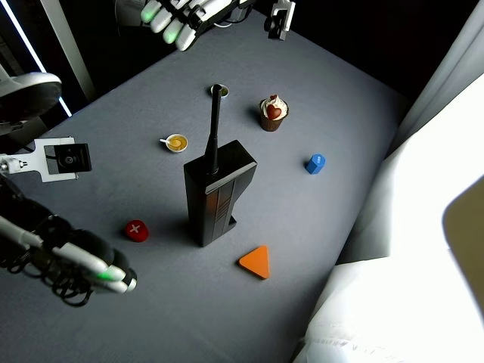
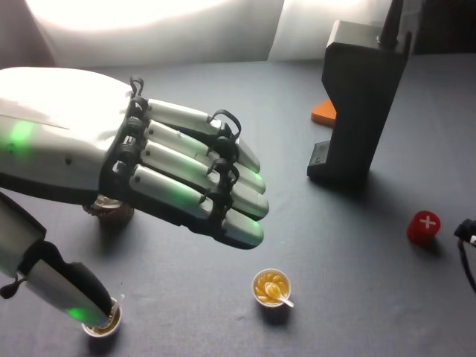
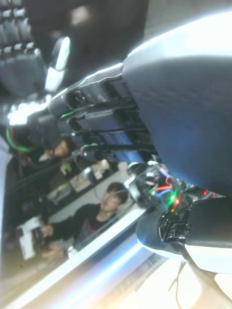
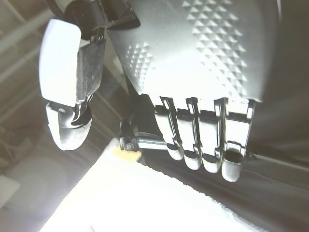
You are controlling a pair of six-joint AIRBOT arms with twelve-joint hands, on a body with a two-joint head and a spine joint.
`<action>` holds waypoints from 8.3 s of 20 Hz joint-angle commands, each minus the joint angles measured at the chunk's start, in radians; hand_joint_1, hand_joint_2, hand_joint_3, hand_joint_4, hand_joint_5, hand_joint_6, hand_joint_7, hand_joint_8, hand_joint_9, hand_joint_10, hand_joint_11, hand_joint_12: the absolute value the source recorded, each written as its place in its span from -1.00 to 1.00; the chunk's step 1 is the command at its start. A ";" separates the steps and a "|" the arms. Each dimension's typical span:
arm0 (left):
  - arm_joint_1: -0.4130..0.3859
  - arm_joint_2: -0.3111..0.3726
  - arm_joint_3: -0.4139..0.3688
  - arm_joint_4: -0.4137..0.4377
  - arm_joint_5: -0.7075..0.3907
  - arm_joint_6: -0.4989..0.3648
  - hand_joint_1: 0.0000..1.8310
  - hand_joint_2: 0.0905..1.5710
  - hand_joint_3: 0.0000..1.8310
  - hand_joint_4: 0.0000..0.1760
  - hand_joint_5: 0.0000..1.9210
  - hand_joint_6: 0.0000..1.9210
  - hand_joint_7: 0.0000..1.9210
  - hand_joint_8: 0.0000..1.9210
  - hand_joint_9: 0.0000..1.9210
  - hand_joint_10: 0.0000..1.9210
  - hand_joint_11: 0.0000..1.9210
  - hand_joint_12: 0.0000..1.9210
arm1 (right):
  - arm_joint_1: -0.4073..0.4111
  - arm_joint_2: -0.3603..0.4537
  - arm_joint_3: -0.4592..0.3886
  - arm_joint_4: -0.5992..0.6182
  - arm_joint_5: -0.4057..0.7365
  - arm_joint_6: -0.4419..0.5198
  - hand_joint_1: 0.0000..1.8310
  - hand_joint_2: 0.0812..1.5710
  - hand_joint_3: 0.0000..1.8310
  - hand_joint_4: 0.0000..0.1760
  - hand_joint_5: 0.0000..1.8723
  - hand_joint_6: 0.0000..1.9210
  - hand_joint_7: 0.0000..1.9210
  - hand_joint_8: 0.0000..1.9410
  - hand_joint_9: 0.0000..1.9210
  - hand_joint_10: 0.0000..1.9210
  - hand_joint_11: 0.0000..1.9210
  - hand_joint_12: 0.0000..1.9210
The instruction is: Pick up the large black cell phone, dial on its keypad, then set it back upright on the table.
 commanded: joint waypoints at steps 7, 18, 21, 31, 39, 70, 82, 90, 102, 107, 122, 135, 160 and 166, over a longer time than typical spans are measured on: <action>0.031 -0.003 0.000 -0.164 -0.024 0.036 -0.76 0.51 -1.00 -1.00 -0.74 -1.00 -0.75 -1.00 -0.77 -0.99 -1.00 -0.42 | 0.079 -0.072 0.069 -0.018 0.067 -0.021 -0.62 0.19 -1.00 -1.00 -0.90 -1.00 -0.86 -1.00 -0.89 -1.00 -1.00 -0.60; 0.052 -0.041 0.033 -0.175 0.083 0.150 -0.74 0.51 -1.00 -1.00 -0.72 -1.00 -0.74 -1.00 -0.75 -0.99 -1.00 -0.32 | 0.115 -0.147 0.126 -0.008 0.050 -0.024 -0.56 0.16 -1.00 -1.00 -0.91 -1.00 -0.87 -1.00 -0.89 -1.00 -1.00 -0.55; 0.053 -0.037 0.032 -0.178 0.114 0.165 -0.74 0.50 -1.00 -1.00 -0.73 -1.00 -0.75 -1.00 -0.75 -1.00 -1.00 -0.34 | 0.119 -0.166 0.138 -0.008 0.047 -0.024 -0.55 0.17 -1.00 -1.00 -0.94 -1.00 -0.90 -1.00 -0.92 -1.00 -1.00 -0.61; 0.044 -0.036 0.105 -0.149 0.098 0.158 -0.75 0.51 -1.00 -1.00 -0.73 -1.00 -0.74 -1.00 -0.76 -1.00 -1.00 -0.34 | 0.141 -0.244 0.219 -0.006 0.048 -0.024 -0.49 0.23 -0.99 -1.00 -0.98 -1.00 -0.94 -1.00 -0.95 -1.00 -1.00 -0.69; 0.066 -0.067 0.148 -0.146 0.056 0.132 -0.73 0.50 -1.00 -1.00 -0.73 -1.00 -0.74 -1.00 -0.76 -1.00 -1.00 -0.31 | 0.181 -0.301 0.277 0.038 0.047 -0.024 -0.06 0.16 -1.00 -1.00 -1.00 -1.00 -1.00 -1.00 -1.00 -1.00 -1.00 -0.76; 0.083 -0.082 0.145 -0.168 0.095 0.108 -0.75 0.50 -1.00 -1.00 -0.79 -1.00 -0.77 -1.00 -0.80 -1.00 -1.00 -0.48 | 0.221 -0.358 0.332 0.017 -0.018 -0.024 0.02 0.09 -1.00 -1.00 -0.98 -0.99 -1.00 -1.00 -1.00 -1.00 -1.00 -1.00; 0.083 -0.092 0.145 -0.160 0.096 0.107 -0.73 0.50 -1.00 -1.00 -0.80 -1.00 -0.78 -1.00 -0.79 -1.00 -1.00 -0.51 | 0.239 -0.390 0.365 0.017 -0.032 -0.024 -0.01 0.12 -0.99 -1.00 -1.00 -1.00 -1.00 -1.00 -1.00 -1.00 -1.00 -1.00; 0.083 -0.100 0.145 -0.157 0.098 0.106 -0.70 0.49 -1.00 -1.00 -0.75 -1.00 -0.74 -1.00 -0.77 -1.00 -1.00 -0.39 | 0.261 -0.396 0.386 0.017 -0.048 -0.024 0.03 0.09 -1.00 -1.00 -0.98 -1.00 -1.00 -1.00 -1.00 -1.00 -1.00 -1.00; 0.082 -0.122 0.145 -0.155 0.102 0.093 -0.70 0.48 -1.00 -1.00 -0.75 -1.00 -0.74 -1.00 -0.75 -0.99 -1.00 -0.32 | 0.266 -0.417 0.394 0.026 -0.049 -0.024 0.10 0.11 -0.99 -1.00 -1.00 -1.00 -1.00 -1.00 -1.00 -1.00 -1.00 -1.00; 0.082 -0.126 0.145 -0.155 0.103 0.091 -0.69 0.46 -1.00 -1.00 -0.75 -1.00 -0.72 -1.00 -0.74 -0.99 -1.00 -0.34 | 0.273 -0.432 0.406 0.033 -0.049 -0.024 0.33 0.22 -0.97 -1.00 -1.00 -1.00 -1.00 -1.00 -1.00 -1.00 -0.98 -0.99; 0.081 -0.131 0.146 -0.156 0.102 0.084 -0.65 0.44 -1.00 -1.00 -0.71 -1.00 -0.70 -0.99 -0.72 -1.00 -1.00 -0.29 | 0.291 -0.437 0.395 0.032 -0.049 -0.024 0.62 0.50 -1.00 -1.00 -0.22 0.15 -0.11 0.21 -0.18 0.45 -0.43 0.88; 0.079 -0.126 0.146 -0.159 0.099 0.084 -0.66 0.45 -0.99 -1.00 -0.72 -1.00 -0.69 -1.00 -0.73 -1.00 -1.00 -0.34 | 0.291 -0.373 0.333 -0.131 -0.026 -0.013 0.62 0.43 -1.00 -1.00 0.00 0.02 -0.06 0.04 -0.13 0.30 -0.33 0.81; 0.111 -0.151 0.303 -0.302 0.102 0.078 0.00 0.53 -1.00 -0.52 -0.63 -1.00 -0.22 -0.99 -0.19 -0.33 -0.65 0.43 | 0.283 -0.083 0.042 -0.399 -0.033 0.293 0.49 0.44 -1.00 -1.00 -0.02 0.01 -0.11 0.20 -0.12 0.46 -0.24 0.47; 0.120 -0.156 0.350 -0.331 0.095 0.112 0.45 0.53 -1.00 -0.08 -0.80 -1.00 -0.21 0.50 0.08 1.00 0.07 1.00 | 0.263 -0.073 0.069 -0.430 -0.033 0.314 0.48 0.47 -1.00 -1.00 -0.03 0.00 -0.19 0.34 -0.18 0.54 -0.29 0.50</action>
